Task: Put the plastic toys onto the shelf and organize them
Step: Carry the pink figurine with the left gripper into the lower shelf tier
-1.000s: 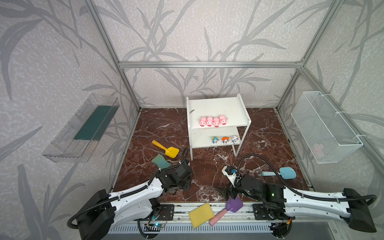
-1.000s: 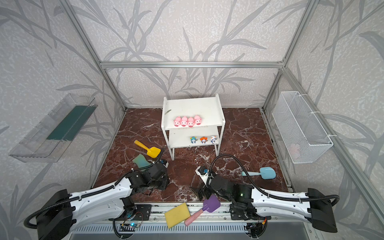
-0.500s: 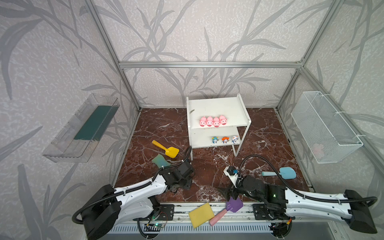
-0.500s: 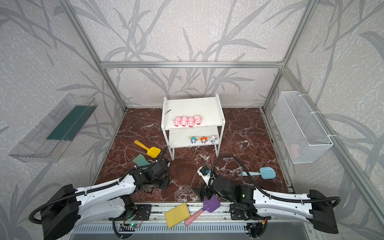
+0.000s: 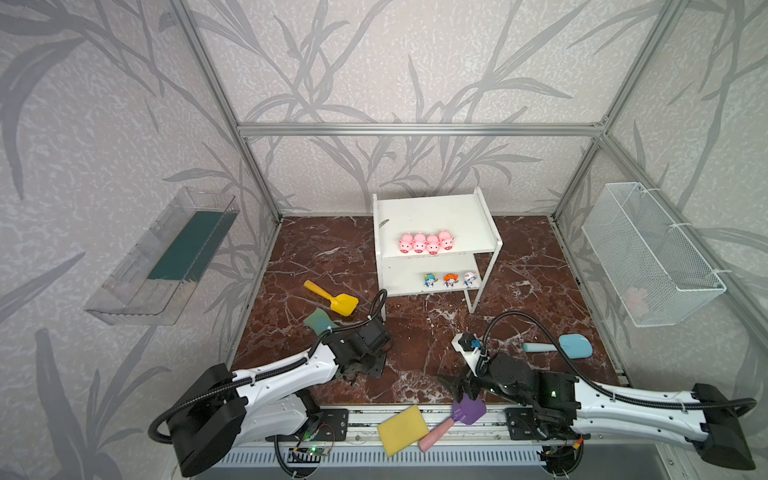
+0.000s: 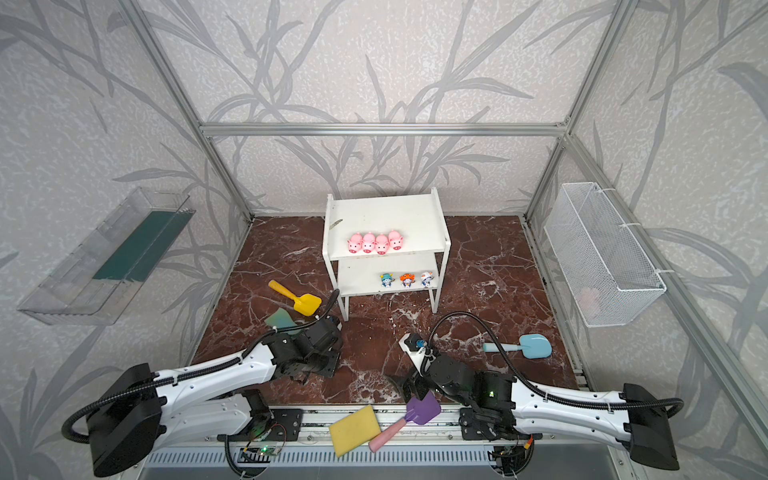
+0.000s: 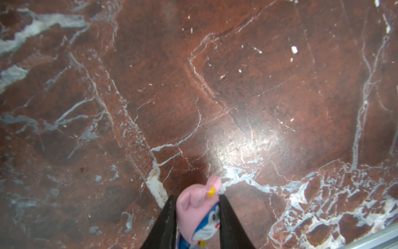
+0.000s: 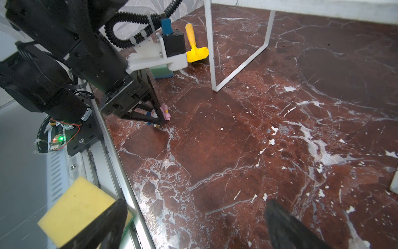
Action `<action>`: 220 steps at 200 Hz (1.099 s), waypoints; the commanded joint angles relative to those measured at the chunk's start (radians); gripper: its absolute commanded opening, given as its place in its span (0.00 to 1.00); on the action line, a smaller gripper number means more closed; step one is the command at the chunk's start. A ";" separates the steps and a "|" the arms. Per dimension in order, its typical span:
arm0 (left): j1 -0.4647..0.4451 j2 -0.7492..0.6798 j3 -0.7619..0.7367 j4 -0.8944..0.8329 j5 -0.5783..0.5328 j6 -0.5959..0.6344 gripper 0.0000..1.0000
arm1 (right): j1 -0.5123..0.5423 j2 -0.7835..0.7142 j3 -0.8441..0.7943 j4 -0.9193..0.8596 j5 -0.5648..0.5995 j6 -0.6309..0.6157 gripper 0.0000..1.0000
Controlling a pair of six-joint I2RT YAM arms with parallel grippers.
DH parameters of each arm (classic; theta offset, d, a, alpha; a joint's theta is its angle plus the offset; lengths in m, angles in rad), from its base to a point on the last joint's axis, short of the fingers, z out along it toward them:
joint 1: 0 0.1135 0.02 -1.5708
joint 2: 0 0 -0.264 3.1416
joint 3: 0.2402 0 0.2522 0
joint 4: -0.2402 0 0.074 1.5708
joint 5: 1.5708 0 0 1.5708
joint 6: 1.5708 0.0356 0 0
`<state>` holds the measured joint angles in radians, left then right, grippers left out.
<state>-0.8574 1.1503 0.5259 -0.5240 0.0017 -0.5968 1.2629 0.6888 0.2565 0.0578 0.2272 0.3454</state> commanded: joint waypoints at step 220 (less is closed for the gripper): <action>-0.333 0.046 -0.002 1.277 -0.577 0.632 0.11 | -0.004 -0.389 0.016 -0.374 0.038 -0.044 0.99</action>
<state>-1.1900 1.1538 0.5430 0.5171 -0.4904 -0.1005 1.2629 0.3481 0.2455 -0.2478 0.2462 0.3168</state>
